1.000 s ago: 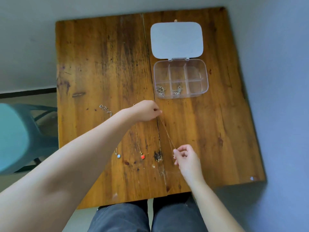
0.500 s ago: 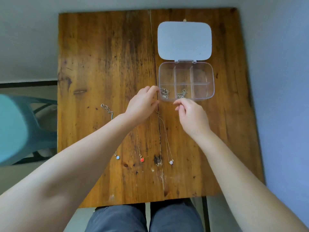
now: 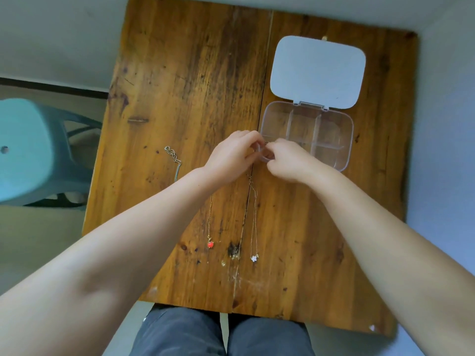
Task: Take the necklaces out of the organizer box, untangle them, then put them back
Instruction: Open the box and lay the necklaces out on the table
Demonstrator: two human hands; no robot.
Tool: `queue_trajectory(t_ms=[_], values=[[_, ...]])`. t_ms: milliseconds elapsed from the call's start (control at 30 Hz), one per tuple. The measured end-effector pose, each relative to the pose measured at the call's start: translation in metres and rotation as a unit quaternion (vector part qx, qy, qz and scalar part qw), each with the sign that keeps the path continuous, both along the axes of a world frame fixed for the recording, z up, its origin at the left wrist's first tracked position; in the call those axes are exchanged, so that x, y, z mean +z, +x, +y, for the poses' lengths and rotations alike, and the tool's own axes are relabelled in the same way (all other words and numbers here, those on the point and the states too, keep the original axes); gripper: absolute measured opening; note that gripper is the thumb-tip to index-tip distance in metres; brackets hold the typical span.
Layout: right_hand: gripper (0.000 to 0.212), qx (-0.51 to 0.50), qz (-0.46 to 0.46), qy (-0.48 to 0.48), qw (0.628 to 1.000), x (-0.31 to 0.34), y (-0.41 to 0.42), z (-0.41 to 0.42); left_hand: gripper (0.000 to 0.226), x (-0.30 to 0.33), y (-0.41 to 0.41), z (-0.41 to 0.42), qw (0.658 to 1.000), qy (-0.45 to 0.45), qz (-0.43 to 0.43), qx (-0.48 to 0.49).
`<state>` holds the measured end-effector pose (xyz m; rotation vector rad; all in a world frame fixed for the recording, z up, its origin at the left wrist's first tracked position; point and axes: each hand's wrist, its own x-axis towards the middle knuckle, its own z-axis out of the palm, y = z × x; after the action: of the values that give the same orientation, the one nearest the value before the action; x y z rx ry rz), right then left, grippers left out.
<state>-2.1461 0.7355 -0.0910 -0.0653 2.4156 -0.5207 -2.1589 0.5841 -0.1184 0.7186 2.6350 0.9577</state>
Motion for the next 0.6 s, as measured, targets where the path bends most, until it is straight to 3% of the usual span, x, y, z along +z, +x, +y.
queue_trajectory(t_ms=[133,233,300,367,533,567,600], values=[[0.021,-0.048,0.092,-0.078,0.991,0.010,0.009,0.018,0.027,0.011,0.001,0.005,0.998,-0.063,0.009,0.000],[0.015,-0.146,0.148,-0.220,0.953,0.028,0.025,0.030,0.047,0.026,0.005,0.016,0.994,-0.086,0.005,-0.074],[0.017,-0.235,0.168,-0.334,0.897,0.043,0.038,0.040,0.036,0.038,0.014,0.031,0.990,-0.006,-0.068,-0.125],[0.020,-0.316,0.179,-0.388,0.847,0.052,0.054,0.054,0.022,0.049,0.022,0.042,0.977,0.059,-0.179,-0.105],[0.024,-0.509,0.111,-0.549,0.654,0.050,0.121,0.080,0.042,0.051,0.020,0.036,0.940,0.086,-0.326,-0.058],[0.026,-0.524,0.100,-0.554,0.639,0.047,0.138,0.083,0.042,0.049,0.019,0.034,0.932,0.072,-0.349,-0.064],[0.026,-0.531,0.100,-0.537,0.648,0.044,0.154,0.082,0.041,0.044,0.017,0.033,0.925,0.056,-0.369,-0.069]])
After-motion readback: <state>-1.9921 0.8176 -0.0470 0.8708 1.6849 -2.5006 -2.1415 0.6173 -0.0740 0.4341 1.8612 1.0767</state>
